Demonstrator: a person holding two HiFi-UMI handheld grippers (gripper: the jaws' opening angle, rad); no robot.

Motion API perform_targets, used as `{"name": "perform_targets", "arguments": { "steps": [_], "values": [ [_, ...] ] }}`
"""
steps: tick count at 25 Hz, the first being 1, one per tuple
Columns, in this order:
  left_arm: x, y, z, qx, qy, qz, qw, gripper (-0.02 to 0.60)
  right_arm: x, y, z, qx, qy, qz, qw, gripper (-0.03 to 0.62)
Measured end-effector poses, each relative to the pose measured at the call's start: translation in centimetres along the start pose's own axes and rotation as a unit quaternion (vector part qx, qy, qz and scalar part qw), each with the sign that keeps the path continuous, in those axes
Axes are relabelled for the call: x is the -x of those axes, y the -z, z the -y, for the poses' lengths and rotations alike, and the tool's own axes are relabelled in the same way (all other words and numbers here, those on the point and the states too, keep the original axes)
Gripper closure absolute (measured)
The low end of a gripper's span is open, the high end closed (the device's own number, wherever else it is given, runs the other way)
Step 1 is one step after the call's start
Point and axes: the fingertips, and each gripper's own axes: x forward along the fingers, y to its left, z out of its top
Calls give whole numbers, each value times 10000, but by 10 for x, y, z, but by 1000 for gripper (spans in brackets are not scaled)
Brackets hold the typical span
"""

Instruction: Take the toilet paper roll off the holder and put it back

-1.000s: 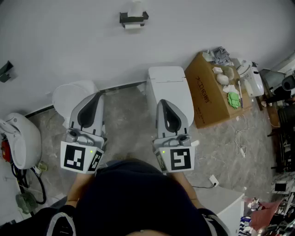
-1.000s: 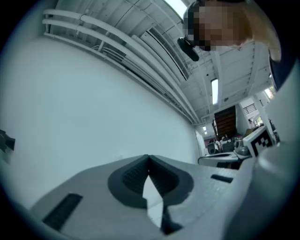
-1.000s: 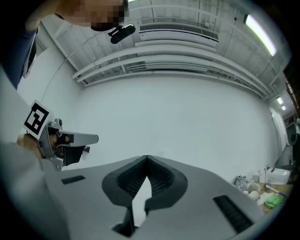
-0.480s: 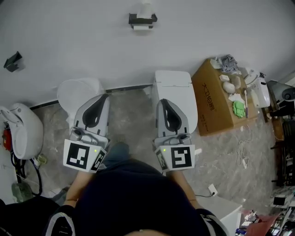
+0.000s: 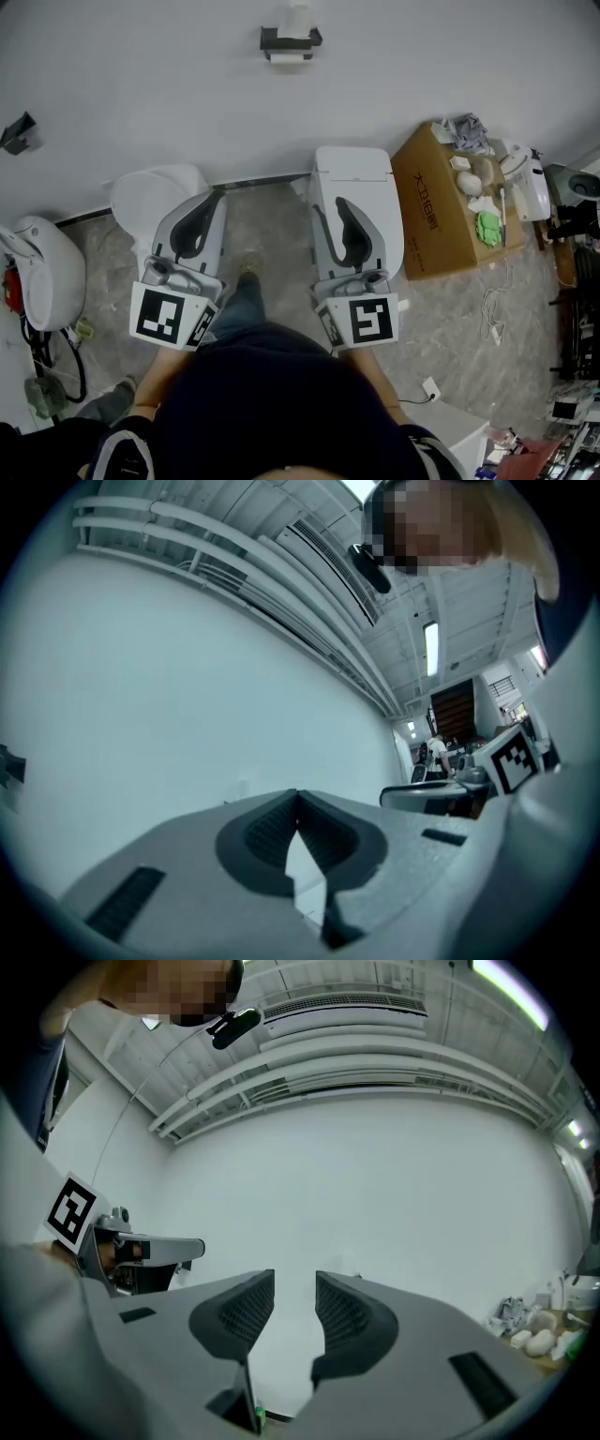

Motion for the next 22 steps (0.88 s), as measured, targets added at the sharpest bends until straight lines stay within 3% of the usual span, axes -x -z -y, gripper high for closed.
{"name": "perform_targets", "arguments": {
  "steps": [10, 22],
  "values": [
    [-84, 3, -68, -180, 18, 153, 9997, 580, -108, 6, 27, 54, -121, 61, 9999, 442],
    [-189, 14, -130, -3, 486, 164, 9987, 580, -206, 16, 65, 108, 183, -93, 9997, 441]
  ]
}}
